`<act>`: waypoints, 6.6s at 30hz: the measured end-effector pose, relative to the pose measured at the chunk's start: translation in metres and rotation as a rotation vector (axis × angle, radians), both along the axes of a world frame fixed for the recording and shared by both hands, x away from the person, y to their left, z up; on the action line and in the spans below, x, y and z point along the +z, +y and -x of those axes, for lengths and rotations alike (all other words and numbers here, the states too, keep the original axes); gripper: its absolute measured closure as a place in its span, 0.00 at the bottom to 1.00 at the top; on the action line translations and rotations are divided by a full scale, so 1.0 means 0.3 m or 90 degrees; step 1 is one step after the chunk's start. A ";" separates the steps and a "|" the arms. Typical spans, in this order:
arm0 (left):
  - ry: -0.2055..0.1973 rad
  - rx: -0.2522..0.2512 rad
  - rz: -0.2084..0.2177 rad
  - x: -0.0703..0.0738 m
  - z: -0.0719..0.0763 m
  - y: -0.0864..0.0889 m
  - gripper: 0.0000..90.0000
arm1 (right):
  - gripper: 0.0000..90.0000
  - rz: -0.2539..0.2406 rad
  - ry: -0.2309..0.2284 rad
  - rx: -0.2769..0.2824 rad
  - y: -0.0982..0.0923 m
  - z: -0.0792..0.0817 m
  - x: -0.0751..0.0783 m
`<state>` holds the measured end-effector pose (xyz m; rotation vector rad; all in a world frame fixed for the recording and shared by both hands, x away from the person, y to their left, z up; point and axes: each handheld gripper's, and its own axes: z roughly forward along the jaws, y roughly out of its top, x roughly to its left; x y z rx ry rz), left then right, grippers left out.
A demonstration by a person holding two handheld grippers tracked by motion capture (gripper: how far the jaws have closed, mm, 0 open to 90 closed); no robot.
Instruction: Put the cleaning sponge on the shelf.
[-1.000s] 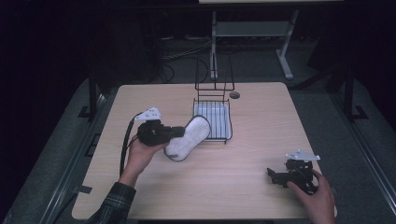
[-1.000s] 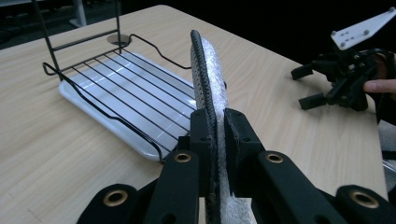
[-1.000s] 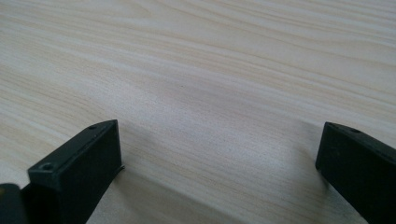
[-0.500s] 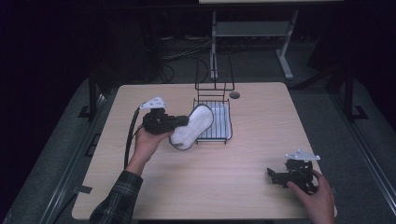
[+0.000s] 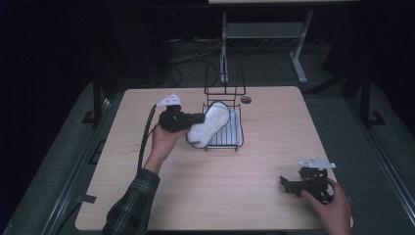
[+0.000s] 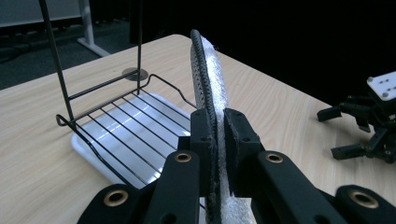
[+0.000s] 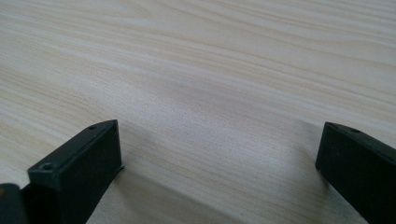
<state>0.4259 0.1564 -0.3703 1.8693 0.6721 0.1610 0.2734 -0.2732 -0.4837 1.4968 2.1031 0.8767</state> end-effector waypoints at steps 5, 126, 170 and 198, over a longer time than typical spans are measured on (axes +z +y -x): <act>0.003 0.008 0.010 -0.007 -0.041 -0.022 0.92 | 0.00 0.000 0.000 0.000 0.000 0.000 0.000; 0.073 0.011 -0.136 -0.167 0.008 -0.049 0.51 | 0.00 0.000 0.000 0.000 0.000 0.000 0.000; 0.002 0.122 -0.254 -0.194 0.444 0.274 0.15 | 0.00 0.000 0.000 0.000 0.000 0.000 0.000; 0.064 0.141 -0.299 -0.323 0.536 0.392 0.14 | 0.00 0.000 0.000 0.000 0.000 0.000 0.000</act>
